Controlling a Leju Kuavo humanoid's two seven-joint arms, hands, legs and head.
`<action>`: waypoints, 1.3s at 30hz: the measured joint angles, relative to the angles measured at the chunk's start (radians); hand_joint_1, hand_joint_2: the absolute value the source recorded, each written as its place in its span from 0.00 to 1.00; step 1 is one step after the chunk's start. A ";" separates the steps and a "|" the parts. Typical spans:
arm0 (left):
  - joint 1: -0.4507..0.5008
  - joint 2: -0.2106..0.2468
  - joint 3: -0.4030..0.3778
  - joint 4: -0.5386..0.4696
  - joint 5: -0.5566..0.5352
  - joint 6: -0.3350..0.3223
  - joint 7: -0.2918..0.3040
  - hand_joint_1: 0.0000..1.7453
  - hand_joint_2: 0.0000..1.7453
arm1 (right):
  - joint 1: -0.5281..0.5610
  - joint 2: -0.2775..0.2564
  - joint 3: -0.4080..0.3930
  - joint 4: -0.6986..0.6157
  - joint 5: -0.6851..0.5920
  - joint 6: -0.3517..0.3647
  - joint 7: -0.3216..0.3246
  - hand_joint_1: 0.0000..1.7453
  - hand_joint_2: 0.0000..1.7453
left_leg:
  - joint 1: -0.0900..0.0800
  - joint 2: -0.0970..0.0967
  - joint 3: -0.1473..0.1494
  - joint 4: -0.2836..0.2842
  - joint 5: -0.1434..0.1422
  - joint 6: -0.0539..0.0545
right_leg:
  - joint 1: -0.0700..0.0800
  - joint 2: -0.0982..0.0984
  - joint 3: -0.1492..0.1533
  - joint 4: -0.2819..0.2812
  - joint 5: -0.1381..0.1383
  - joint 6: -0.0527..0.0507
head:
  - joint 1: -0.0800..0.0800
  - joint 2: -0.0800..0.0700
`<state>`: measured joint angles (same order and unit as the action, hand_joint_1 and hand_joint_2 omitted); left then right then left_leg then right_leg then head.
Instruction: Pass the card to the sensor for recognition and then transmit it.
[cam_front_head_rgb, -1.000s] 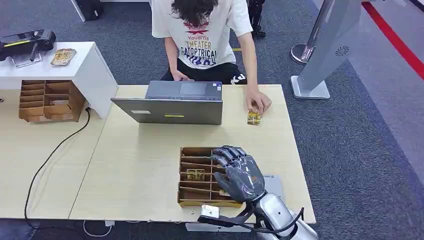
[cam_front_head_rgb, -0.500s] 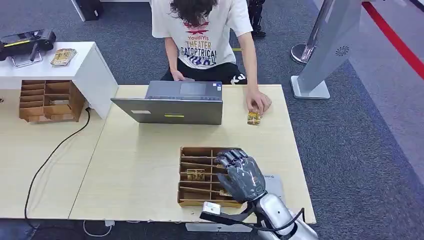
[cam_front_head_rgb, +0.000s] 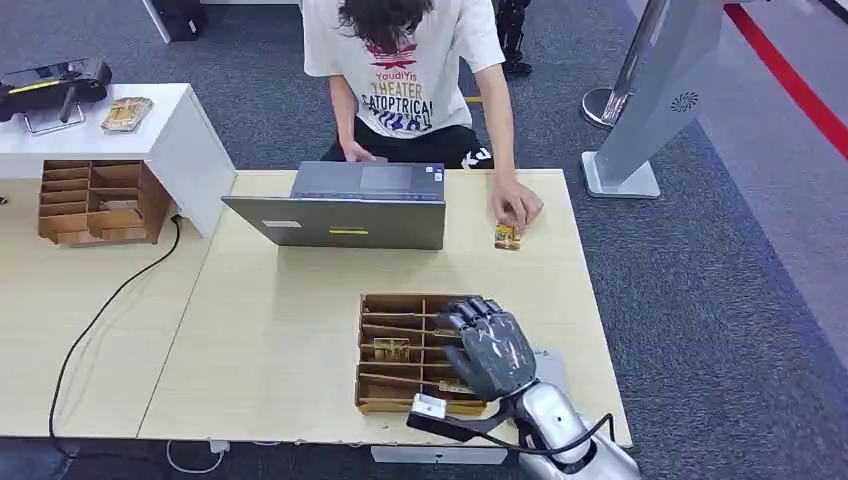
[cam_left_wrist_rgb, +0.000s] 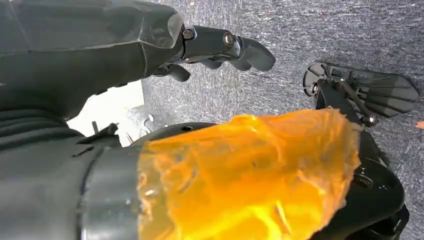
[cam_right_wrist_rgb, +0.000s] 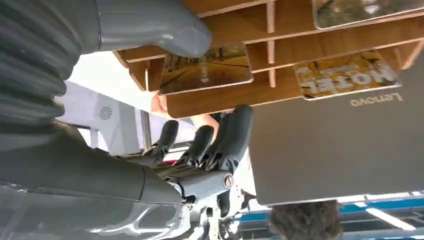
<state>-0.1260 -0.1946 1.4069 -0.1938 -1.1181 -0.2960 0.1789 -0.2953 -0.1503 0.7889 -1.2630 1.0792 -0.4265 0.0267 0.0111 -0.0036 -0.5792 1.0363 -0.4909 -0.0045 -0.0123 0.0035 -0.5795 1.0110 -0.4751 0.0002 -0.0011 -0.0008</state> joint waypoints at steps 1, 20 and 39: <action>0.000 0.000 0.000 0.000 0.000 0.000 0.000 0.00 0.00 | -0.001 0.001 -0.003 0.007 0.001 0.000 0.003 0.54 1.00 | 0.000 0.000 0.000 0.000 0.000 0.000 | 0.000 0.000 0.000 0.000 0.000 0.000 | 0.000 0.000; 0.000 0.000 0.000 0.000 -0.001 0.000 0.001 0.00 0.00 | -0.002 0.009 -0.026 0.043 0.010 -0.001 0.006 0.96 1.00 | 0.000 0.000 0.000 0.000 0.000 0.000 | 0.000 0.000 0.000 0.000 0.000 0.000 | 0.000 0.000; 0.000 0.000 0.000 0.000 0.007 0.000 -0.001 0.00 0.00 | 0.030 0.023 -0.130 -0.049 -0.211 0.013 -0.054 0.97 1.00 | 0.000 0.000 0.000 0.000 0.000 0.000 | 0.000 0.000 0.000 0.000 0.000 0.000 | 0.000 0.000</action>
<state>-0.1258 -0.1946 1.4069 -0.1938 -1.1112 -0.2964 0.1781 -0.2656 -0.1278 0.6591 -1.3119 0.8678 -0.4139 -0.0271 0.0111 -0.0036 -0.5790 1.0363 -0.4909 -0.0045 -0.0123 0.0035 -0.5795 1.0110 -0.4751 0.0002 -0.0011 -0.0008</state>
